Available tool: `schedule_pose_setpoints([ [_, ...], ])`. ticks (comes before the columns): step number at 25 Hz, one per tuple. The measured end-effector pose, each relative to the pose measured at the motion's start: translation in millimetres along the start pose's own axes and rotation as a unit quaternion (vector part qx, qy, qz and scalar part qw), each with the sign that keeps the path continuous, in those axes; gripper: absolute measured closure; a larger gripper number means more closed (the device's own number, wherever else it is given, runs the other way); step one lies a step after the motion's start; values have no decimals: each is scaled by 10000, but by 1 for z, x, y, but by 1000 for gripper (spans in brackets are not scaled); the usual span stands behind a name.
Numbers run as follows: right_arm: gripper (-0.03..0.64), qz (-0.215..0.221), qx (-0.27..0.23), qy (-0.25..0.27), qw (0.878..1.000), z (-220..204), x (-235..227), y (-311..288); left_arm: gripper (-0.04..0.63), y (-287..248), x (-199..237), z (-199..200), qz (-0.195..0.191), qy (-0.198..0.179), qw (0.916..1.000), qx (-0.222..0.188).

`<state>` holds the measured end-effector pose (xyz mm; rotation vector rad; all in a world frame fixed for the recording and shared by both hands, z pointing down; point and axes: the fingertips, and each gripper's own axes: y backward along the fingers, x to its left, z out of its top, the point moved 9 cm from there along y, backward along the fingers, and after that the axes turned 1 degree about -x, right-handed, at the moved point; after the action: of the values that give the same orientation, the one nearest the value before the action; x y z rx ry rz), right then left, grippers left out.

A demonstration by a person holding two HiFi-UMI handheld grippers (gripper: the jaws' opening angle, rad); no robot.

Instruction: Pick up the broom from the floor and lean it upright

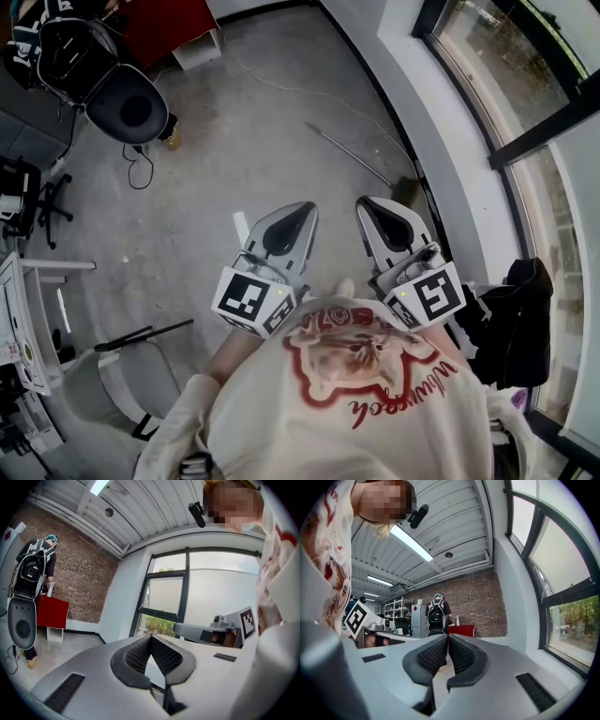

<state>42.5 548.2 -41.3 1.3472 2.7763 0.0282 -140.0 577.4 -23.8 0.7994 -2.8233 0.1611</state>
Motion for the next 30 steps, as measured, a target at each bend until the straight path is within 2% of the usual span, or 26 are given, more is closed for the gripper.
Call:
schedule_pose_setpoints([
  [6, 586, -118, -71, 5, 9999, 2, 15, -18, 574, 14, 23, 6, -80, 24, 10000, -20],
  [12, 588, -433, -194, 16, 9989, -4, 34, -28, 574, 28, 48, 3, -222, 106, 9997, 23],
  [16, 586, -627, -140, -59, 9979, -12, 28, -36, 574, 21, 66, -2, -371, 192, 9991, 75],
  [20, 586, -772, -134, -236, 9966, -22, -3, -46, 574, -13, 81, 1, -357, 156, 9992, 47],
  [23, 586, -728, -147, -225, 9970, -28, -37, -64, 574, -51, 98, 1, -311, 160, 9994, 62],
  [30, 588, -395, -231, -188, 9988, -25, -162, -139, 574, -169, 146, 21, 2, 91, 9999, -98],
])
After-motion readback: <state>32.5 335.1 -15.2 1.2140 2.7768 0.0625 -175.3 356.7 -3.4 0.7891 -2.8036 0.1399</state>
